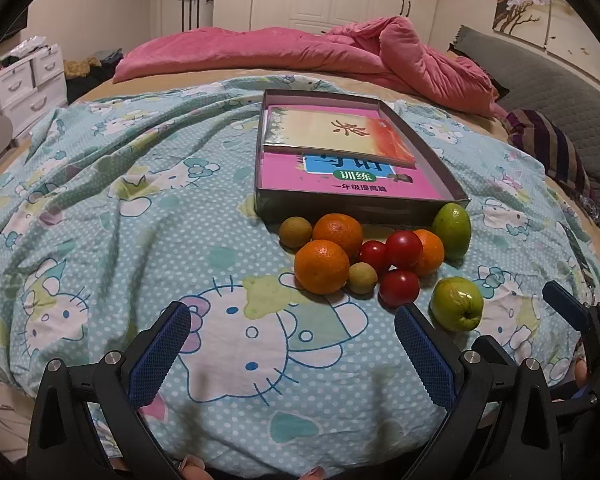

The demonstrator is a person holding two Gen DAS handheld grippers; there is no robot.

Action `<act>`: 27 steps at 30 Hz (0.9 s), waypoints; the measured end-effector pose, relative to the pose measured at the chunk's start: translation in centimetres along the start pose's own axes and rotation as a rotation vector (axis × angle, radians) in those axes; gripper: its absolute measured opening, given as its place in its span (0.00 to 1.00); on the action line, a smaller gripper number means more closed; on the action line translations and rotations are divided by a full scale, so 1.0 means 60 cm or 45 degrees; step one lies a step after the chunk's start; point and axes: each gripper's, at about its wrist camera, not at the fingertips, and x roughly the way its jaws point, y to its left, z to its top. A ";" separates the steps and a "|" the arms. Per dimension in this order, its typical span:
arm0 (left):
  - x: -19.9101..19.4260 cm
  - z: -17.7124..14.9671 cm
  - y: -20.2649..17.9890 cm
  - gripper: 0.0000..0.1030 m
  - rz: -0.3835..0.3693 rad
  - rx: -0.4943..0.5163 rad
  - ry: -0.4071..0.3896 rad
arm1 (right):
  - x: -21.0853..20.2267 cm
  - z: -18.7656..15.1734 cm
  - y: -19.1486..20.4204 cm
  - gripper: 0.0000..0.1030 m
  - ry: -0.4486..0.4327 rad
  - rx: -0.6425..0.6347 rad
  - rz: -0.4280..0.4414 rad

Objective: Organize fruits

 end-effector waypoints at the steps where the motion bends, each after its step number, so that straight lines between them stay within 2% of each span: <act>1: 0.000 0.000 0.000 0.99 0.000 -0.001 0.000 | 0.000 -0.001 0.001 1.00 0.001 -0.002 0.000; 14: 0.000 0.000 0.000 0.99 -0.005 -0.006 0.003 | 0.002 -0.001 0.000 1.00 0.007 -0.001 0.001; 22: 0.015 0.005 0.012 0.99 -0.030 -0.047 0.048 | 0.011 0.003 -0.002 1.00 0.021 -0.003 -0.008; 27: 0.039 0.019 0.031 0.99 -0.030 -0.091 0.094 | 0.032 0.007 -0.006 1.00 0.080 0.017 0.008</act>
